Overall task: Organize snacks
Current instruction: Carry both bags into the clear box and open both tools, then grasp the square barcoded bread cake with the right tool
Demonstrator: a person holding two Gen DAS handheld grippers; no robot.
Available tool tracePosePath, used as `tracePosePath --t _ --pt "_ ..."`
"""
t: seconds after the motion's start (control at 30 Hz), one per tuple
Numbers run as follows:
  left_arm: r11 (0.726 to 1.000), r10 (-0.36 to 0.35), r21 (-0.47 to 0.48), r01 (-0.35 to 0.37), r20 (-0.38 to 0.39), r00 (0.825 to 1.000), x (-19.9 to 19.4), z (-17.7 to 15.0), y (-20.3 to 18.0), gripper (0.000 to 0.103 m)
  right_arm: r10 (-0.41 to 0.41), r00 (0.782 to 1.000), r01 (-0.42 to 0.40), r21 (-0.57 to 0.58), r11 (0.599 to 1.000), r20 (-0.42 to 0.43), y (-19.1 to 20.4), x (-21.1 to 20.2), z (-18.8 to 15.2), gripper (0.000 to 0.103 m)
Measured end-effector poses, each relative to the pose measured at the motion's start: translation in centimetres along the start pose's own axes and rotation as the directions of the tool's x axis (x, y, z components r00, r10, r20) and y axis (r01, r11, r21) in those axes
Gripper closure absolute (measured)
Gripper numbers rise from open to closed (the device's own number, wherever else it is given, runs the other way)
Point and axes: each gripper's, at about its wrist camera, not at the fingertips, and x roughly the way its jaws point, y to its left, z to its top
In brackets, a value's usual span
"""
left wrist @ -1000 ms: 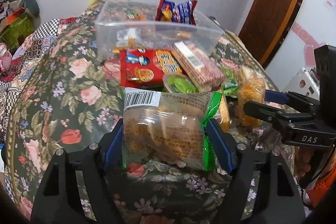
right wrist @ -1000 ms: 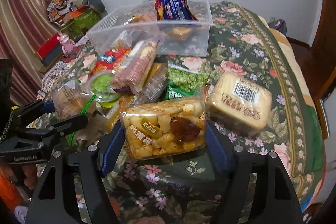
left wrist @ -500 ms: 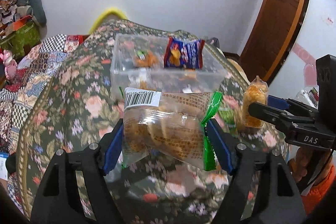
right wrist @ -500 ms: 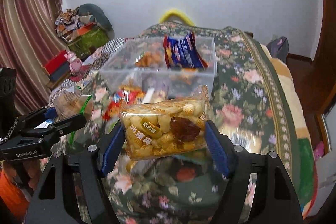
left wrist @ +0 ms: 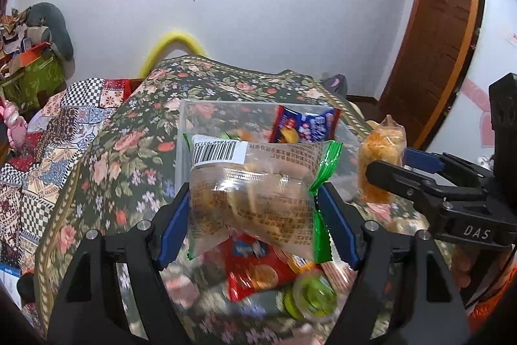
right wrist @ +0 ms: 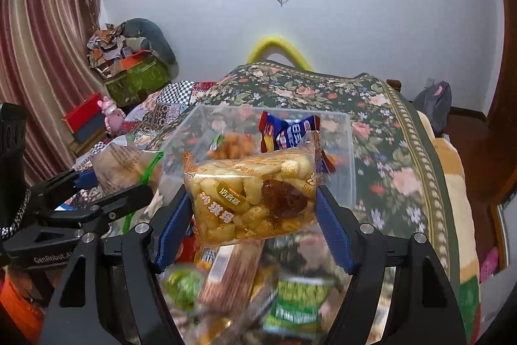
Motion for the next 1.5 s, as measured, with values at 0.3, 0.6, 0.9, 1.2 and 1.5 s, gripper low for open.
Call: tracePosePath --t 0.3,0.6,0.9,1.2,1.5 --pt "0.999 0.012 -0.033 -0.013 -0.034 0.999 4.5 1.8 1.6 0.027 -0.008 0.998 0.009 0.020 1.000 -0.067 -1.0 4.8 1.6 0.031" --pt "0.999 0.011 -0.052 -0.015 -0.087 0.996 7.7 2.0 1.8 0.027 -0.041 0.993 0.045 0.029 0.999 -0.109 -1.8 6.5 1.2 0.030" --pt "1.000 0.012 -0.027 -0.014 -0.066 0.998 6.2 1.8 1.0 0.025 -0.042 0.995 0.044 0.016 0.999 -0.088 -2.2 5.2 1.6 0.029" --pt "1.000 -0.004 0.002 0.004 -0.036 0.999 1.6 1.3 -0.4 0.024 -0.070 0.997 0.069 -0.045 0.997 -0.022 -1.8 0.1 1.1 0.029" --pt "1.000 -0.015 0.026 0.017 -0.086 0.996 -1.4 -2.5 -2.1 0.024 -0.095 0.995 0.095 -0.027 0.995 0.004 -3.2 -4.4 -1.2 0.024"
